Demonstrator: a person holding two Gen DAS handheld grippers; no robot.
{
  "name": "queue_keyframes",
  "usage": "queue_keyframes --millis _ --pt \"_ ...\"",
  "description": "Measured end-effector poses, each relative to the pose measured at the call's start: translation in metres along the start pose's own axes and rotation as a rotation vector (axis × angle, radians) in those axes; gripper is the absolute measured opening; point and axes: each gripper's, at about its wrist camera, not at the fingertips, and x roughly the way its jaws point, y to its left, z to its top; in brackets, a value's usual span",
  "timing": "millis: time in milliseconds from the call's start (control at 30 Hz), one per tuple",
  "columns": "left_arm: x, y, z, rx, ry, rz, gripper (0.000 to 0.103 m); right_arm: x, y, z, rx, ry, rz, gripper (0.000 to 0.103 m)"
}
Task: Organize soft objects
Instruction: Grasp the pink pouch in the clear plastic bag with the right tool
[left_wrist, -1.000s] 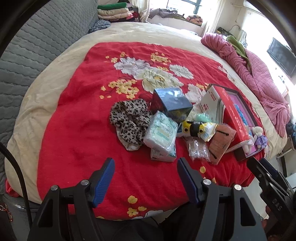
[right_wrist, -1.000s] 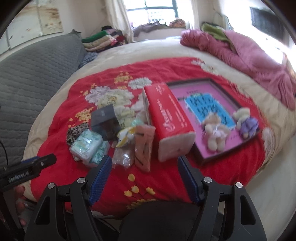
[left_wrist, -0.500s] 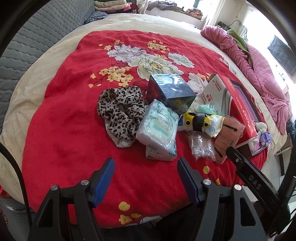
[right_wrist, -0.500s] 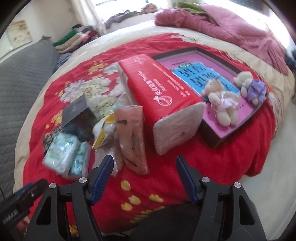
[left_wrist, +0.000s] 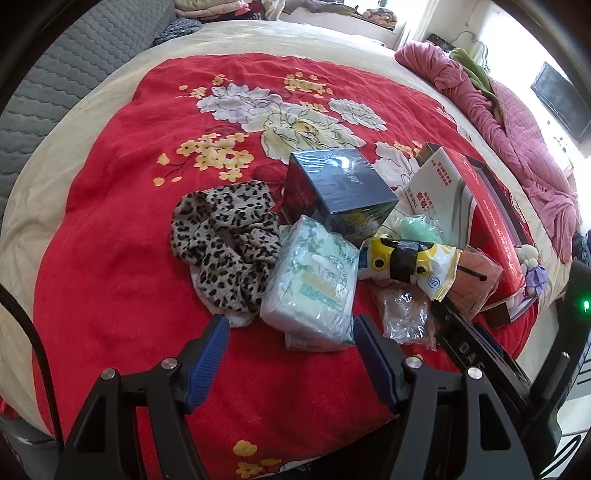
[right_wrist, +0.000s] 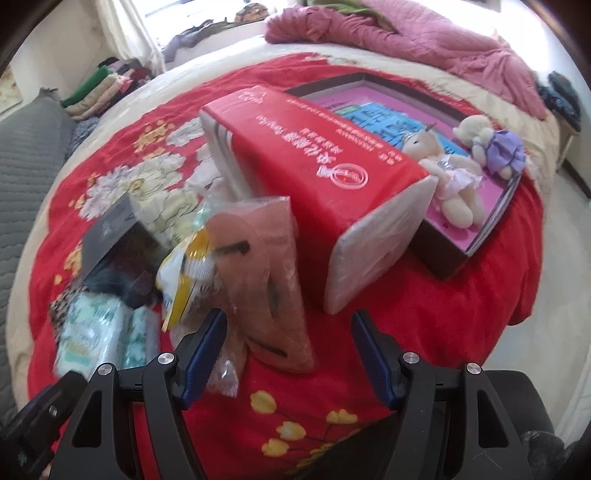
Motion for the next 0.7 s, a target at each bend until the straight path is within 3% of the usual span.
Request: queue_keyframes --millis 67,167,433,567,700 --pt "0.001 -0.003 0.002 0.017 0.001 -0.004 0.069 0.004 0.003 0.001 -0.004 0.003 -0.041 0.07" --pt "0.006 -0.008 0.006 0.044 0.013 -0.01 0.069 0.014 0.0 0.002 0.004 0.033 -0.064 0.052" --pt "0.025 -0.02 0.017 0.085 0.036 0.022 0.069 0.011 -0.013 0.0 -0.004 0.038 0.015 0.034" --pt "0.037 -0.024 0.016 0.101 0.05 0.085 0.069 0.002 -0.022 -0.002 -0.014 0.056 0.094 0.018" --pt "0.044 -0.02 0.017 0.073 0.056 0.063 0.067 -0.01 -0.024 -0.005 -0.049 0.049 0.133 0.016"
